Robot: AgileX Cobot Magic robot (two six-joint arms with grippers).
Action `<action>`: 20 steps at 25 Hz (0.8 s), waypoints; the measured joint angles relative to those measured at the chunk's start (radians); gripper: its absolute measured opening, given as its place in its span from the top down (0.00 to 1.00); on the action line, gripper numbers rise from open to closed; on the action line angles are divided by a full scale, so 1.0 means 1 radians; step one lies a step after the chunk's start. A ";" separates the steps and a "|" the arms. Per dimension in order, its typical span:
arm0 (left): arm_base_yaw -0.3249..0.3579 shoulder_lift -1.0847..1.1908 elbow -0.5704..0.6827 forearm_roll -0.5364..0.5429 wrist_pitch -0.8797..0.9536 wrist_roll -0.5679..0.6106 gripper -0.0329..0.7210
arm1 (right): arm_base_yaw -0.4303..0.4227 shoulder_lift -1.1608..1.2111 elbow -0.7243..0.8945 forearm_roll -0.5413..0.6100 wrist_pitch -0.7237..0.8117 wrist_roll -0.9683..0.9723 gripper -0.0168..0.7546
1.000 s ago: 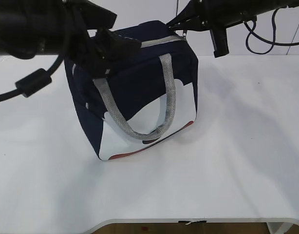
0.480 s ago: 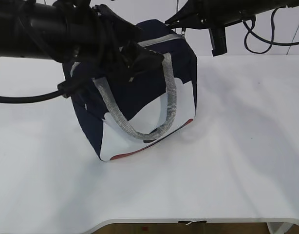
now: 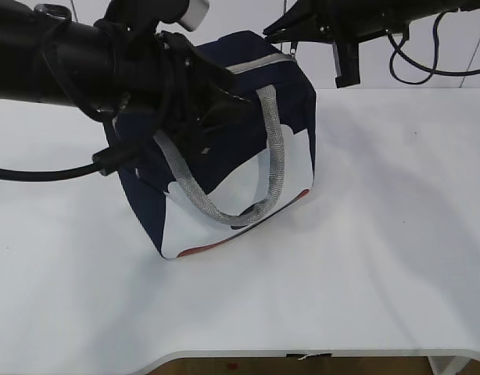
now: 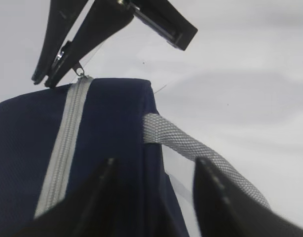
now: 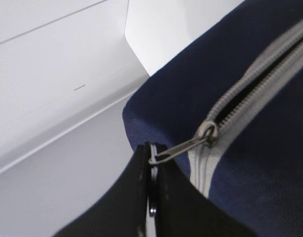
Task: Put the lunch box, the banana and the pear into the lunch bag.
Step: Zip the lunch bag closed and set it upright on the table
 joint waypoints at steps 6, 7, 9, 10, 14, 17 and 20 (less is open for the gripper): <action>0.000 0.000 0.000 0.008 -0.002 0.000 0.93 | 0.000 0.002 0.001 0.047 -0.002 0.053 0.97; 0.000 0.000 0.000 0.008 -0.002 0.000 0.95 | 0.000 0.002 0.001 0.050 -0.003 0.053 0.97; 0.000 0.000 0.000 0.013 -0.004 0.000 0.97 | 0.000 0.002 0.007 0.061 -0.005 0.053 0.97; 0.000 0.000 0.000 0.017 -0.006 0.000 0.97 | 0.000 0.002 0.011 0.066 -0.008 0.053 0.97; 0.000 0.000 0.002 0.050 -0.006 -0.001 0.97 | -0.002 0.002 0.033 0.081 -0.023 0.053 0.97; 0.000 0.000 0.028 0.052 -0.008 -0.001 0.97 | -0.002 0.002 0.052 0.107 -0.037 0.053 0.97; 0.000 0.000 0.047 0.053 -0.026 -0.001 0.97 | -0.009 0.002 0.061 0.124 -0.042 0.051 0.97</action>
